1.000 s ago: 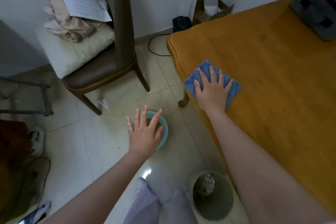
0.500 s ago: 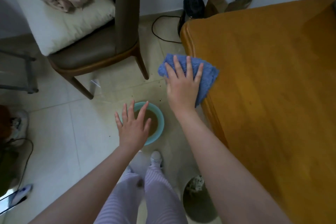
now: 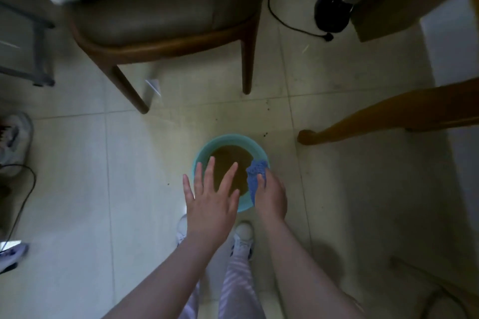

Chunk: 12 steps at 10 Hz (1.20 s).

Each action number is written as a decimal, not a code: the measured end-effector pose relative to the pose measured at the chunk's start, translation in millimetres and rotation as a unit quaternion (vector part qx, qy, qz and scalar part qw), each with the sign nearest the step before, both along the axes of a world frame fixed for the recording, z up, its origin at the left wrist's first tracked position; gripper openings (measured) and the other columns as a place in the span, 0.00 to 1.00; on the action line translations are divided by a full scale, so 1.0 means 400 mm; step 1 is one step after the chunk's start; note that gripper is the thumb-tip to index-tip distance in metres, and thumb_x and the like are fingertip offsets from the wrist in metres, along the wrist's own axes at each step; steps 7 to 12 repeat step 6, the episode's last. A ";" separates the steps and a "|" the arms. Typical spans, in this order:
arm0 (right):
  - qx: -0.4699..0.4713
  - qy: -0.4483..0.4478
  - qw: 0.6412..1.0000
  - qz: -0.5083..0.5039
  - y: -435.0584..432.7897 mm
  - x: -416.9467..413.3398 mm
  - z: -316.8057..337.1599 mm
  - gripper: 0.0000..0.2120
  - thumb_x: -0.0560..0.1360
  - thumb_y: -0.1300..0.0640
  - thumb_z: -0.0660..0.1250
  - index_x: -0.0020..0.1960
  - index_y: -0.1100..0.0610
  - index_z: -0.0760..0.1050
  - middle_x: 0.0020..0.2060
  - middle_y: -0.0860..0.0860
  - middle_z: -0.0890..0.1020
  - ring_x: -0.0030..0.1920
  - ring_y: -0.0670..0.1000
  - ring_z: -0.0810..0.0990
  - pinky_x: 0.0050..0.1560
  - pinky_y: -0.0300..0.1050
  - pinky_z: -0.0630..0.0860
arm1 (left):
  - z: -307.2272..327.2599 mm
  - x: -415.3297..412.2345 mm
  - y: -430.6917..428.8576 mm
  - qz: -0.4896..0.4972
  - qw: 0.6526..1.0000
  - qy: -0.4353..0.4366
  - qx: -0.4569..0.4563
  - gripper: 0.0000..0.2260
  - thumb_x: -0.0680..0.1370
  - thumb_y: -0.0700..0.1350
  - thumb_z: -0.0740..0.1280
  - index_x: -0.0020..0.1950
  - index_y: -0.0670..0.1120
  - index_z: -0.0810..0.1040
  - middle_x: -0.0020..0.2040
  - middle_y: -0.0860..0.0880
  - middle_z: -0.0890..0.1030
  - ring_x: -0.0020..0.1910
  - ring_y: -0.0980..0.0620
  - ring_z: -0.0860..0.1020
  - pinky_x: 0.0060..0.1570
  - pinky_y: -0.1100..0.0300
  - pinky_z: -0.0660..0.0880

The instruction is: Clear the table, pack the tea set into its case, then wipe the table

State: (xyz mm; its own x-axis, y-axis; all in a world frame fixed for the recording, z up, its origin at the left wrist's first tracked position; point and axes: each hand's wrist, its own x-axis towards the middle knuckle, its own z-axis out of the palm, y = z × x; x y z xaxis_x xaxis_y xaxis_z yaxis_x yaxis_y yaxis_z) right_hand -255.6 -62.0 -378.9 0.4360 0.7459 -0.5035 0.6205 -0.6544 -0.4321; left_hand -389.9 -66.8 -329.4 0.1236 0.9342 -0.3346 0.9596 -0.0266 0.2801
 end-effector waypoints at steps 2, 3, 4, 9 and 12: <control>-0.136 -0.019 0.988 0.070 0.007 -0.032 -0.242 0.14 0.83 0.48 0.51 0.61 0.47 0.73 0.54 0.51 0.80 0.54 0.55 0.78 0.46 0.45 0.69 | -0.206 -0.007 -0.023 -0.004 1.000 0.002 -0.023 0.25 0.77 0.57 0.52 0.76 0.60 0.60 0.76 0.42 0.62 0.76 0.39 0.58 0.71 0.42 0.41; -0.162 -0.046 0.975 0.144 -0.004 -0.030 -0.341 0.15 0.84 0.50 0.49 0.65 0.50 0.70 0.55 0.54 0.80 0.55 0.57 0.79 0.47 0.47 0.71 | -0.280 -0.018 -0.049 0.001 0.999 -0.002 -0.048 0.26 0.77 0.56 0.52 0.76 0.59 0.59 0.77 0.42 0.60 0.77 0.40 0.55 0.72 0.42 0.41; -0.173 -0.058 0.966 0.183 -0.024 -0.037 -0.408 0.16 0.84 0.49 0.49 0.63 0.54 0.70 0.56 0.56 0.80 0.56 0.58 0.78 0.47 0.49 0.71 | -0.342 -0.028 -0.084 0.001 0.998 0.002 -0.066 0.26 0.77 0.56 0.52 0.76 0.59 0.58 0.77 0.43 0.59 0.77 0.40 0.54 0.72 0.40 0.43; -0.136 0.063 0.986 0.071 -0.041 -0.046 -0.400 0.22 0.83 0.48 0.53 0.76 0.49 0.62 0.69 0.52 0.74 0.65 0.56 0.74 0.59 0.50 0.71 | -0.356 -0.045 -0.109 0.008 0.998 0.005 -0.057 0.26 0.77 0.57 0.51 0.76 0.59 0.60 0.77 0.43 0.60 0.76 0.40 0.54 0.72 0.42 0.40; -0.136 0.063 0.986 0.071 -0.041 -0.046 -0.400 0.22 0.83 0.48 0.53 0.76 0.49 0.62 0.69 0.52 0.74 0.65 0.56 0.74 0.59 0.50 0.71 | -0.356 -0.045 -0.109 0.008 0.998 0.005 -0.057 0.26 0.77 0.57 0.51 0.76 0.59 0.60 0.77 0.43 0.60 0.76 0.40 0.54 0.72 0.42 0.40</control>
